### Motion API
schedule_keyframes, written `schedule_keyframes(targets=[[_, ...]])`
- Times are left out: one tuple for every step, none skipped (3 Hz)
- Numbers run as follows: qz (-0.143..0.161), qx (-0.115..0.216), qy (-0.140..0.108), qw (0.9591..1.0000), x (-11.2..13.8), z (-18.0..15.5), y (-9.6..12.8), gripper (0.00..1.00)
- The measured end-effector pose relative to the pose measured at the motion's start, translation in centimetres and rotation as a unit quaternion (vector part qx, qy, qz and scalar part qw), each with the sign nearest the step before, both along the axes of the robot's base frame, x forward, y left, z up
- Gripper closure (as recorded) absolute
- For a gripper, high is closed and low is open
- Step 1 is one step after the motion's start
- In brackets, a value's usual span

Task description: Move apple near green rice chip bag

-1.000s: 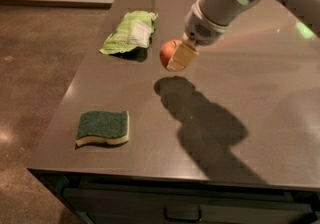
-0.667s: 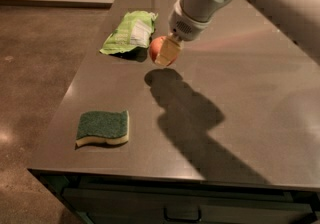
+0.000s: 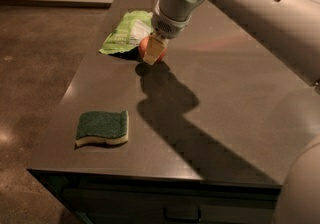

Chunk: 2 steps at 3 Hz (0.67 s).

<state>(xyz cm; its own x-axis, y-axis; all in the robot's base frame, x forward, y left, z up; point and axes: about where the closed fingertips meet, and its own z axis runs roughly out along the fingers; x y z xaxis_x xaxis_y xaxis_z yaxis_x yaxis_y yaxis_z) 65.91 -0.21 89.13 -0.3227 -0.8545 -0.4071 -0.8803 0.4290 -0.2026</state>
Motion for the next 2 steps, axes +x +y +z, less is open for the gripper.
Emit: schedule_keyframes(targets=[[-0.001,-0.018,0.01,0.9998,0.7,-0.8,0.3,0.59],[0.0,-0.036,0.026,0.999,1.2,-2.1,-0.4,0.36]])
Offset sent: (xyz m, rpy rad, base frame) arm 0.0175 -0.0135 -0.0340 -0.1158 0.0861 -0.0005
